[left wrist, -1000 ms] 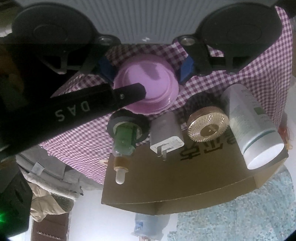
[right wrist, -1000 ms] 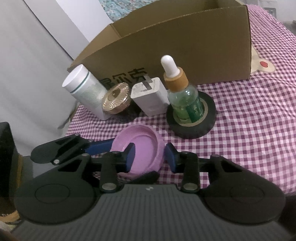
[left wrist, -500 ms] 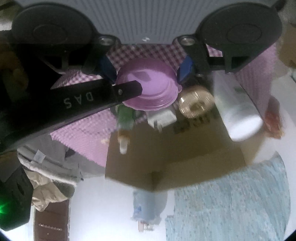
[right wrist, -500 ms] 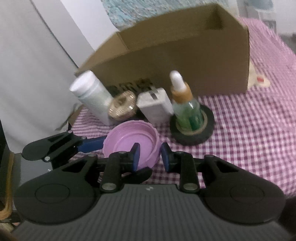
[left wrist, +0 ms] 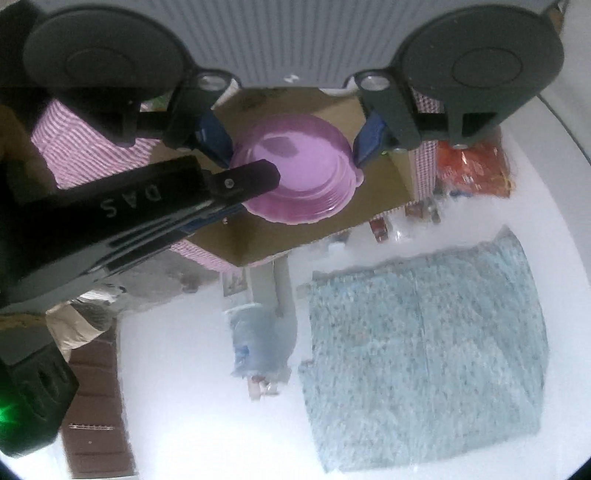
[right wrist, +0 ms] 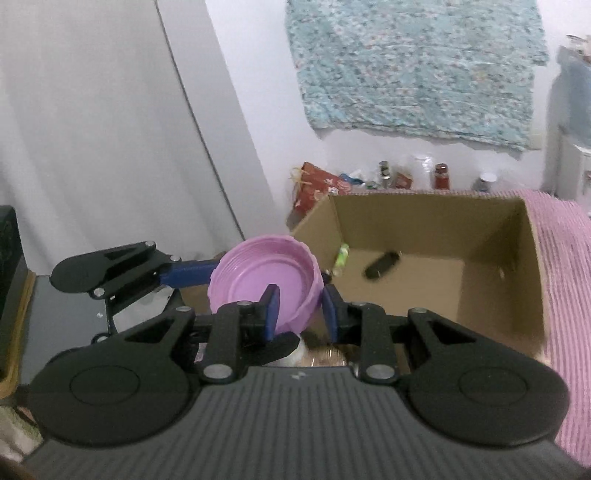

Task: Organize rigid objects
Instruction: 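Carry the pink bowl into the box and open the right gripper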

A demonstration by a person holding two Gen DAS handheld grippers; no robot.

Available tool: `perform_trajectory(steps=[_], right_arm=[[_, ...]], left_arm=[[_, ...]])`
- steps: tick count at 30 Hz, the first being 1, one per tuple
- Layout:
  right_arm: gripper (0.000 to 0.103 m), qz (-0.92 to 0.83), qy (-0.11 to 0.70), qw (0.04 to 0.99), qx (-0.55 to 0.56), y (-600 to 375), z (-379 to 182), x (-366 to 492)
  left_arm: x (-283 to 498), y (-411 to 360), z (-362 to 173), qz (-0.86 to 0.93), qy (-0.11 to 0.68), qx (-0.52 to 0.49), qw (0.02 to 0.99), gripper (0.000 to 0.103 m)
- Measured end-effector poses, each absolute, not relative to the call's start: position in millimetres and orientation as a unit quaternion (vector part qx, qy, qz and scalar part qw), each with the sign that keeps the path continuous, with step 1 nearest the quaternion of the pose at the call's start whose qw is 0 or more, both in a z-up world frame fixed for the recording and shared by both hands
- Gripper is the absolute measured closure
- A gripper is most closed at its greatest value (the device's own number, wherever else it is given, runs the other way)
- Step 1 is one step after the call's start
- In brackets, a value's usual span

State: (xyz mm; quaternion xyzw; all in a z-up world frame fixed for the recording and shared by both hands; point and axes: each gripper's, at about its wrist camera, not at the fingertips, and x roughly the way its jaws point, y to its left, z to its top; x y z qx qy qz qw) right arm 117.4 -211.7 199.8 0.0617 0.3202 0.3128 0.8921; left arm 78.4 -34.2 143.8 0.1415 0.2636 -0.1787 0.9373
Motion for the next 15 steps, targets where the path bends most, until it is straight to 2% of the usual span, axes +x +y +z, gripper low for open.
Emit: perform_trajectory(steps=[6,12,15], right_arm=[[0.078,0.321,0.401,0.856,0.055,-186,195,212],[0.077,0.310,0.513,0.793,0.109,-168,148,296],[0.077,0.303,0.546,0.772,0.123,-163,127,320]], left_arm=[[171,-23,138,-0.188,0.374,0.109,0.901,0.030],[232,-15,97,-0.188,0.488,0.084,0.848,0.030],[249,-12,78,-0.183,0.519,0.085,0.830,0.030]])
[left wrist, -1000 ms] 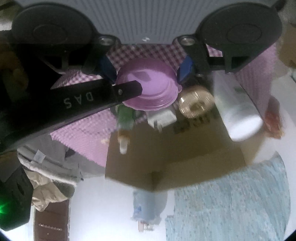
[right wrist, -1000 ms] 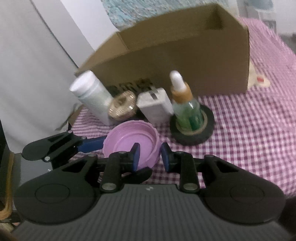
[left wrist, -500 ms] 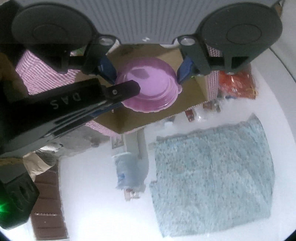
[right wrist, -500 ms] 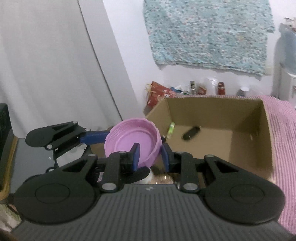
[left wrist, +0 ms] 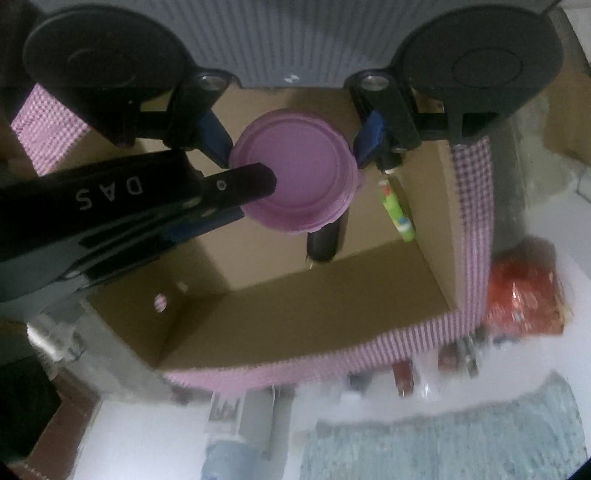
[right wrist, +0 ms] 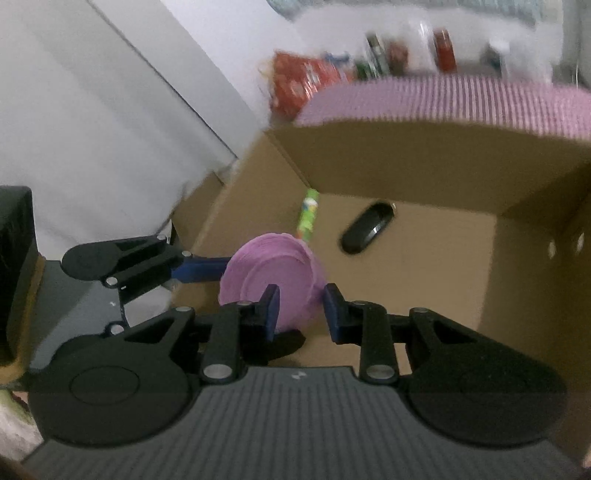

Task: Organize rigid objects
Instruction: 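Carry the pink bowl into the box and open the right gripper, then move the right gripper to the green dropper bottle on the tape roll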

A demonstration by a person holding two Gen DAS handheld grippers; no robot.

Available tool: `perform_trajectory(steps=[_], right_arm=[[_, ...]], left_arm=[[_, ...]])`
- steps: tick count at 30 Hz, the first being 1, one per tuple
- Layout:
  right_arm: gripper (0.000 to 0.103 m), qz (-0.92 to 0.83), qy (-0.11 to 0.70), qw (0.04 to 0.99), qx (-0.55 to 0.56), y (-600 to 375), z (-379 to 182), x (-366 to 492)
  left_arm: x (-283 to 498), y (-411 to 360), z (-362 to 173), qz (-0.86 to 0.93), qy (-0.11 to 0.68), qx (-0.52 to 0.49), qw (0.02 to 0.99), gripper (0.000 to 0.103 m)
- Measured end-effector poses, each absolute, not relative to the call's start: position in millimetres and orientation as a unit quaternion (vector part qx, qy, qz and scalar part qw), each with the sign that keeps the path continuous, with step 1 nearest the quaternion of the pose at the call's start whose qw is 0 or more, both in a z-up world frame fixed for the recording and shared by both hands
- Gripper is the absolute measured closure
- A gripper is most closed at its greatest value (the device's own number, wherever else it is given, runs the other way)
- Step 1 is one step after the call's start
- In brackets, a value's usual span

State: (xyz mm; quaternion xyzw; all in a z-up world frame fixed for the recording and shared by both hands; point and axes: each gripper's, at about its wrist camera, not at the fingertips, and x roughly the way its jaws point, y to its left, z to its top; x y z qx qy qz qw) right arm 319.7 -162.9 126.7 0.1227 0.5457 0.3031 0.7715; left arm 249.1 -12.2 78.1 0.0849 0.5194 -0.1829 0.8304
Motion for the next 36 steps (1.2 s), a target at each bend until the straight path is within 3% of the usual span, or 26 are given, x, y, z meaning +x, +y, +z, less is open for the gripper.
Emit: perform_trajectory(steps=[11,22,28,36], right_arm=[[0.076,0.291,0.589,0.737,0.158,-161,87,329],[0.070,0.286,0.583,0.737,0.189,-170,86,332],[0.065,0.288,0.503,0.782,0.229,-198,127,303],[0.061,0.334,0.381,0.817,0.276,-254,189,200]], left_arm=[[256,-39,61,-0.150,0.507,0.213,0.822,0.030],[255,-41,77,-0.144,0.502,0.204,0.828,0.025],[228,-27,115,-0.138,0.464,0.178,0.857,0.023],[153,-6,171,-0.132,0.375,0.160,0.904,0.019]])
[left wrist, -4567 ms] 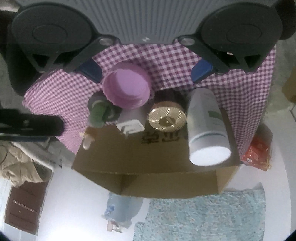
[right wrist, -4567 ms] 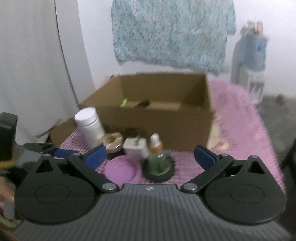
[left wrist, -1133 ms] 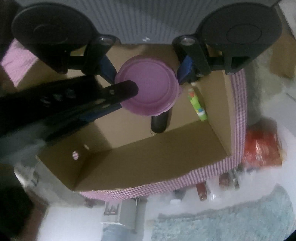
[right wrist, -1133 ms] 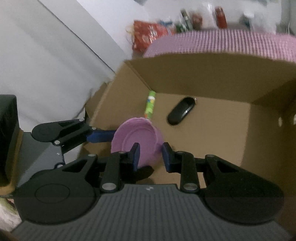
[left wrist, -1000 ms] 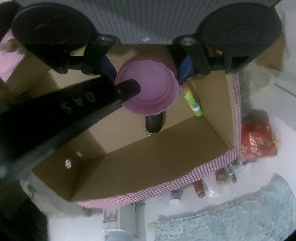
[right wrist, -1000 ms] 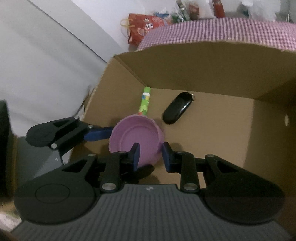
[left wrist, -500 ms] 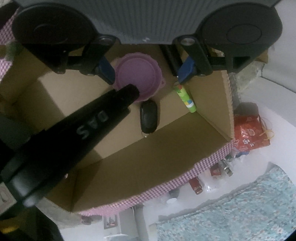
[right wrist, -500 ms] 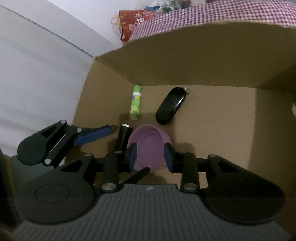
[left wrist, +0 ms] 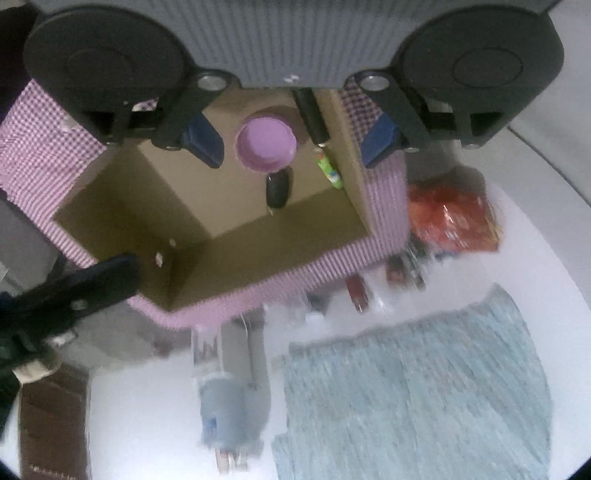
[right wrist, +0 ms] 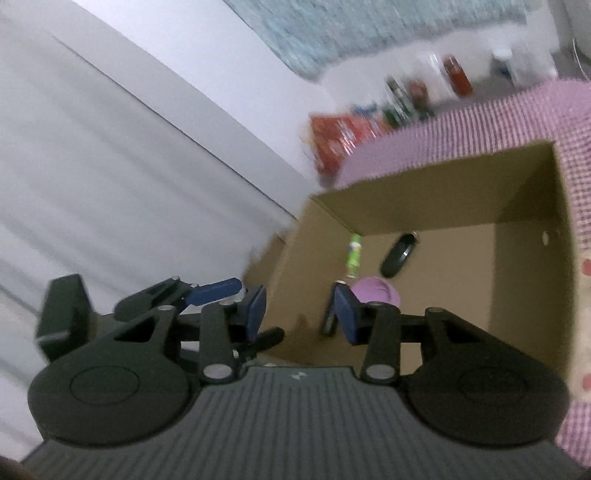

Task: Organize rigid objects
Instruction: 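Move the right gripper to the green dropper bottle on the tape roll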

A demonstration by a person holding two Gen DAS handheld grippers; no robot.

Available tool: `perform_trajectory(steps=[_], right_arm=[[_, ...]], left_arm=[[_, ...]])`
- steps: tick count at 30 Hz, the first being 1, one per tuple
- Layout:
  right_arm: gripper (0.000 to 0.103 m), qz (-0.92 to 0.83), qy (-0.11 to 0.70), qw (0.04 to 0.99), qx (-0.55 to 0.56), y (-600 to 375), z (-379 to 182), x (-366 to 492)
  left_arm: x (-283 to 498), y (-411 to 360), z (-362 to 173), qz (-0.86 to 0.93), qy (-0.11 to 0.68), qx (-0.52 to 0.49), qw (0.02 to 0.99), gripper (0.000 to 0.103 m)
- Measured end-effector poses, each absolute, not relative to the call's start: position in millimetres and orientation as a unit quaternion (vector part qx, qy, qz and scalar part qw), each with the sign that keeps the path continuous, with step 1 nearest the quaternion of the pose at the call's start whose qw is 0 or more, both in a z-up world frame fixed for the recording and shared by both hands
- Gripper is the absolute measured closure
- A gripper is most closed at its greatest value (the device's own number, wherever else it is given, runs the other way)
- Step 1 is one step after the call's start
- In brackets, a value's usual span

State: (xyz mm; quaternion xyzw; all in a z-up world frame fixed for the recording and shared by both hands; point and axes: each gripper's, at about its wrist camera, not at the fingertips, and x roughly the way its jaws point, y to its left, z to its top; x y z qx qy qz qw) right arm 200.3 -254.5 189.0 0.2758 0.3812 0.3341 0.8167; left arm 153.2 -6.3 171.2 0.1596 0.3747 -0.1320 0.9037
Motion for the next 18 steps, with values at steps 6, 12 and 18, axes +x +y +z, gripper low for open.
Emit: perform_trajectory(steps=[6,12,18], right_arm=[[0.054,0.315,0.298,0.862,0.263,-292,192,96],[0.052,0.251,0.268,0.903,0.223,-300,151,28],[0.052,0.209,0.275,0.911,0.224,-289,98,9]], left_arm=[[91,0,188,-0.153,0.327,0.097,0.927,0.015],[37,-24,159,-0.167,0.289,0.089,0.938,0.013],[14,-72,115,-0.206,0.298,0.110,0.925,0.013]])
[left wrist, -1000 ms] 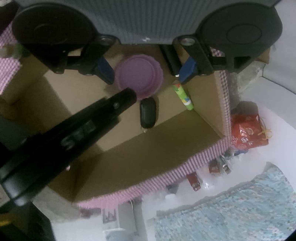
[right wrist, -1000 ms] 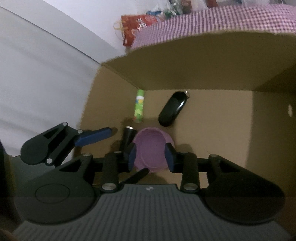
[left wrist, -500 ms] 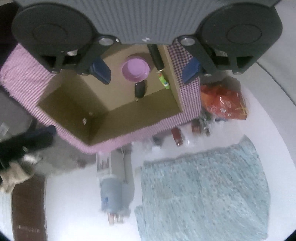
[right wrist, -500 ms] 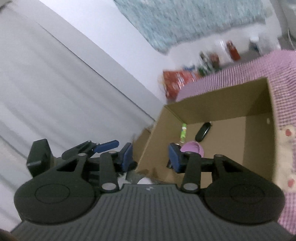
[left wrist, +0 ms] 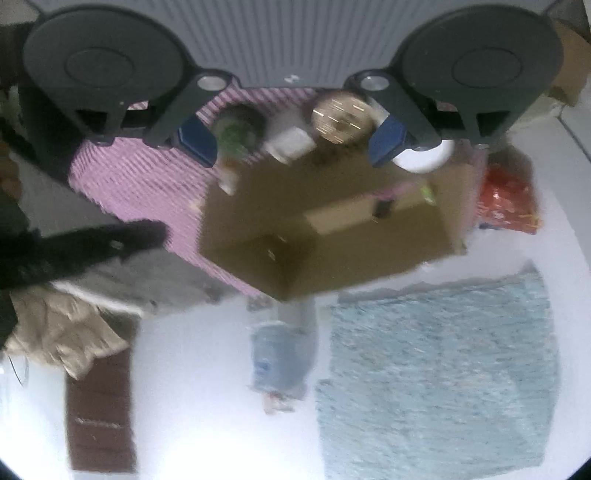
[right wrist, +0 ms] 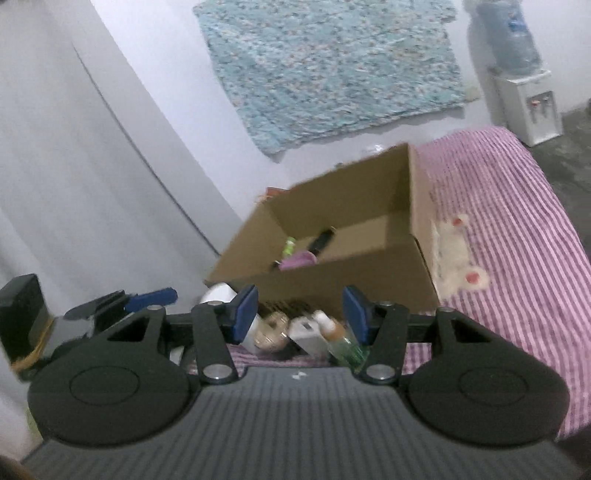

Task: Organize rigid objects
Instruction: 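Move the right gripper to the green dropper bottle on the tape roll, then grasp the green dropper bottle with the right gripper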

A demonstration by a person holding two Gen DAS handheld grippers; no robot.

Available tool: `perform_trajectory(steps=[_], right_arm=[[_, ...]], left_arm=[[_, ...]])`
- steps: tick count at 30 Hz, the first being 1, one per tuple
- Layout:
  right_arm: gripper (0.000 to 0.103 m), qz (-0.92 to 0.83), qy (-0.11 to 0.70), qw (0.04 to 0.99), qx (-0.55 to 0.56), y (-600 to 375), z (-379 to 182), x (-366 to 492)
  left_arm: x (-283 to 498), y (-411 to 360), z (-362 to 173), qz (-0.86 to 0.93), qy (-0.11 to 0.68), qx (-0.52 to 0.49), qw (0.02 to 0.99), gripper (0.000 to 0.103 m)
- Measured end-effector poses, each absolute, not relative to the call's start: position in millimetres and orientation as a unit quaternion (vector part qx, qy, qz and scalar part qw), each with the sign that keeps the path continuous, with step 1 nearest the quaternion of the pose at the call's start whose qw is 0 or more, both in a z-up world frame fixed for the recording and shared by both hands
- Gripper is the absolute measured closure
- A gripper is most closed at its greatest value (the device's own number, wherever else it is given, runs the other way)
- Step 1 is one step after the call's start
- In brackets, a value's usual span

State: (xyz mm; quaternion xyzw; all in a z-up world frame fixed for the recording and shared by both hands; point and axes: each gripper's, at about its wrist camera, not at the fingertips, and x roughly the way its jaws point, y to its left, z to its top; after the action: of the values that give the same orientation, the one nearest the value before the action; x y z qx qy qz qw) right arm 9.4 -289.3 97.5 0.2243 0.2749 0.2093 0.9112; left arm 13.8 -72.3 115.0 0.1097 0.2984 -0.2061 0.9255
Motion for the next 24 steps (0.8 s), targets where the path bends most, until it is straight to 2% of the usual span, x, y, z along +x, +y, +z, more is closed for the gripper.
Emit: perform_trajectory(steps=[5,10,18,24], right_arm=[[0.052,0.197,0.291,0.914,0.205,-266,61,16],[0.052,0.197,0.298,0.919,0.169,-255,63,28],[0.053,0.209,0.309,0.920,0.121,-235,60,53],[0.058,0.215,0.316,0.917,0.111,-225,57,70]], left_arm=[[17,-101,77,-0.209,0.309,0.127,0.919,0.014],[26,-114,57,-0.211,0.307,0.133,0.918,0.018],[37,-132,37,-0.230,0.321,0.120,0.911,0.044],[51,-132,24,-0.234,0.335,0.111,0.906,0.057]])
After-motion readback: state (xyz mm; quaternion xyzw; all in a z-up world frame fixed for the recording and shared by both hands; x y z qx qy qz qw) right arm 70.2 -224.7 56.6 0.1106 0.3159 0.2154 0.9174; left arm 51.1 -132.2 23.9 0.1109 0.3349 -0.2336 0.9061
